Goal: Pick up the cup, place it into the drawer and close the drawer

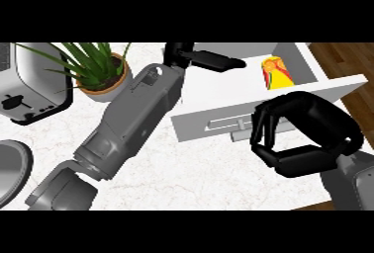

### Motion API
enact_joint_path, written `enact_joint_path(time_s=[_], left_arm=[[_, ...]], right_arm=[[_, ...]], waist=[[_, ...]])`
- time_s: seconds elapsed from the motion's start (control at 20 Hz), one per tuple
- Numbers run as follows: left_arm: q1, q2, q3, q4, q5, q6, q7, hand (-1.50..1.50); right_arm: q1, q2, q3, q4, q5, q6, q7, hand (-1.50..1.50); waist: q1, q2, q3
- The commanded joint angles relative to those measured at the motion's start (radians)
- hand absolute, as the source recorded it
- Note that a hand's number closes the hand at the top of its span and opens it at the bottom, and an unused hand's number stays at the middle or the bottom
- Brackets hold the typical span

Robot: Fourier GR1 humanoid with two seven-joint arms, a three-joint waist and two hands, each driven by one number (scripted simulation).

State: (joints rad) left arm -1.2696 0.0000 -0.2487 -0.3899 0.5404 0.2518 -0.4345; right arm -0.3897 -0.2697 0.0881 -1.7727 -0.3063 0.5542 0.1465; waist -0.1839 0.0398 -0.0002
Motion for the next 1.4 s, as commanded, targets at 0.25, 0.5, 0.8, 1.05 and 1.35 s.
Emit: enact_joint_path(time_s=[0.25, 0.5, 0.8, 1.05, 1.35], left_arm=[[-0.016, 0.000, 0.008, 0.028, 0.085, 0.066, -0.054, -1.50], [0.019, 0.000, 0.034, 0.016, 0.097, 0.023, -0.103, -1.50], [0.155, 0.000, 0.022, -0.089, 0.119, -0.033, -0.117, -1.50], [0.200, 0.047, 0.033, -0.142, 0.107, -0.036, -0.126, -1.50], [0.301, 0.099, 0.023, -0.213, 0.114, -0.129, -0.118, -1.50]], right_arm=[[0.055, -0.125, 0.132, -0.062, 0.302, 0.049, 0.063, -1.50], [0.120, -0.107, 0.192, 0.056, 0.575, -0.067, -0.048, -1.50], [0.076, -0.088, 0.248, 0.407, 0.726, -0.139, -0.203, -1.50], [-0.078, -0.026, 0.276, 0.737, 0.835, -0.214, -0.304, 1.50], [-0.212, -0.015, 0.163, 1.025, 0.839, -0.356, -0.474, 1.50]], waist=[[0.078, -0.021, 0.001], [0.157, -0.028, 0.001], [0.221, -0.038, 0.001], [0.244, -0.033, 0.002], [0.300, -0.021, 0.005]])
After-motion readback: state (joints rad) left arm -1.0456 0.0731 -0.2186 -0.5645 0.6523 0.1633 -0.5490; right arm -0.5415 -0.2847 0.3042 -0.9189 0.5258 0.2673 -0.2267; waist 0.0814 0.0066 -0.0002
